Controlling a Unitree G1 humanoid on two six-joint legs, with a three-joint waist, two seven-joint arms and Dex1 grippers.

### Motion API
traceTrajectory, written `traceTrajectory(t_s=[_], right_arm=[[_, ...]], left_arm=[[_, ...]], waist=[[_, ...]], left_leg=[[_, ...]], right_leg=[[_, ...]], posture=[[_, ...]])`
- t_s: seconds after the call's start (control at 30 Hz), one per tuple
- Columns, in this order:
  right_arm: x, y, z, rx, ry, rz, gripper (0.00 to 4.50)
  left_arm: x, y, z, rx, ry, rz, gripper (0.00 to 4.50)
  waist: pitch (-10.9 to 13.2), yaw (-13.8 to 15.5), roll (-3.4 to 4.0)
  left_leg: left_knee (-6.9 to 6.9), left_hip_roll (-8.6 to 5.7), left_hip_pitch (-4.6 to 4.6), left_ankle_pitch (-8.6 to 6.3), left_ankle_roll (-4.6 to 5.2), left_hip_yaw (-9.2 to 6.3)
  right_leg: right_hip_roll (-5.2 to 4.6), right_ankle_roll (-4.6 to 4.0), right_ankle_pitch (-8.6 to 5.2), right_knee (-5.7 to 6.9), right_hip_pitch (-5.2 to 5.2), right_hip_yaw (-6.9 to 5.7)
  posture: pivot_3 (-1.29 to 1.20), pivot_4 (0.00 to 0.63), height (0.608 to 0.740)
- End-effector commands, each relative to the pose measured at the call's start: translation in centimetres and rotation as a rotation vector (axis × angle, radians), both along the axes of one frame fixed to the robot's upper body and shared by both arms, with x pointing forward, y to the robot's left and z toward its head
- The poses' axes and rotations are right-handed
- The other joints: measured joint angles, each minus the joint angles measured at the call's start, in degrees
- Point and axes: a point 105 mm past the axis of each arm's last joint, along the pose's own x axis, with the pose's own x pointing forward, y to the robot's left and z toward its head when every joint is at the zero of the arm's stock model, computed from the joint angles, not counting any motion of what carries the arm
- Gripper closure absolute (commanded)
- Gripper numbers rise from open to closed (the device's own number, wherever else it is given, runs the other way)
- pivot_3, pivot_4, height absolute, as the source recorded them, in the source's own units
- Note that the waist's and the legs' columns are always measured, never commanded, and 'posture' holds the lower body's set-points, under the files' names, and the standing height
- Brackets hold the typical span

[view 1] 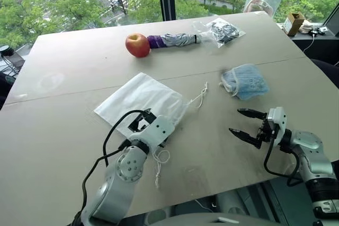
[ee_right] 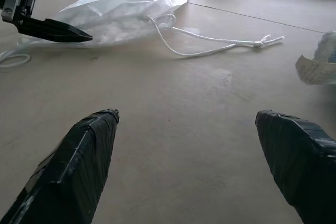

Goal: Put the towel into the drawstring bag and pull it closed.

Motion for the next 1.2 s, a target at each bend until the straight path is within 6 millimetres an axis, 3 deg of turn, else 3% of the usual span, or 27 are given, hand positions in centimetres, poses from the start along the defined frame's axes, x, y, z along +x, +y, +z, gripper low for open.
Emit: traceTrajectory(t_s=[0.03, 0.2, 0.23, 0.3, 0.57, 0.83, 0.97, 1.07, 1.2], right_arm=[[0.2, -0.2, 1.1, 0.006, -0.036, 0.012, 0.01], [0.6, 0.0, 1.4, -0.003, -0.043, 0.022, 0.01], [0.7, 0.0, 1.5, -0.003, -0.045, 0.023, 0.0], [0.8, 0.1, 1.5, -0.004, -0.048, 0.024, 0.0], [1.0, 0.1, 1.9, 0.002, -0.065, 0.007, 0.0], [1.8, 0.1, 3.1, 0.004, -0.113, -0.041, 0.0], [4.4, -0.2, 5.4, -0.063, -0.216, -0.201, 0.0], [7.0, -1.8, 6.1, -0.283, -0.257, -0.381, 0.0], [9.6, -3.1, 8.3, -0.339, -0.285, -0.522, 0.0]], left_arm=[[-0.2, 0.0, 1.7, -0.004, -0.11, 0.002, 0.05], [-0.1, 1.9, 0.8, -0.047, -0.139, 0.093, 0.05], [0.0, 2.2, 0.9, -0.057, -0.151, 0.103, 0.28], [0.1, 2.4, 0.9, -0.075, -0.17, 0.104, 0.87], [0.4, 3.2, 0.6, -0.039, -0.245, 0.09, 4.4], [1.1, 4.4, 2.5, -0.124, -0.347, 0.152, 4.4], [1.9, 5.5, 4.0, -0.231, -0.365, 0.244, 4.4], [2.4, 5.1, 4.7, -0.317, -0.344, 0.278, 4.4], [3.2, 5.0, 5.8, -0.4, -0.337, 0.321, 4.4]], waist=[[0.0, 0.0, 0.0], [0.0, -0.2, 0.0], [0.0, -0.1, 0.0], [0.0, -0.1, 0.0], [0.0, 0.0, 0.0], [0.0, 0.0, 0.0], [0.0, -0.2, 0.01], [0.0, -0.1, 0.0], [0.0, 0.0, -0.05]], left_leg=[[0.0, 0.0, 0.0, 0.0, 0.0, 0.01], [-0.01, 0.0, 0.02, 0.0, 0.0, 0.06], [-0.01, 0.01, 0.02, -0.01, 0.0, 0.06], [-0.01, 0.01, 0.02, 0.0, 0.01, 0.0], [-0.01, -0.01, 0.0, 0.0, 0.0, 0.03], [0.0, -0.01, 0.01, 0.0, 0.01, 0.01], [0.02, -0.02, 0.01, 0.0, 0.01, 0.06], [0.03, -0.07, 0.0, 0.0, 0.0, 0.05], [0.05, -0.22, -0.17, 0.01, -0.02, 0.08]], right_leg=[[-0.02, 0.0, 0.0, 0.0, 0.0, 0.01], [-0.09, 0.03, 0.02, -0.02, 0.0, 0.04], [-0.09, 0.03, 0.02, -0.02, 0.0, 0.03], [-0.08, 0.02, 0.01, 0.0, -0.01, -0.05], [-0.09, 0.06, 0.04, -0.02, 0.0, -0.05], [-0.1, 0.07, 0.05, 0.0, 0.0, -0.07], [-0.09, 0.11, 0.07, 0.02, -0.01, -0.04], [-0.06, 0.13, 0.09, 0.02, -0.01, -0.07], [-0.07, 0.15, 0.1, 0.01, -0.08, -0.11]], posture=[[0.0, 0.15, 0.74], [0.0, 0.15, 0.74], [0.0, 0.15, 0.74], [0.0, 0.15, 0.74], [0.0, 0.15, 0.74], [0.0, 0.15, 0.74], [0.0, 0.15, 0.74], [0.0, 0.15, 0.74], [0.0, 0.15, 0.74]])
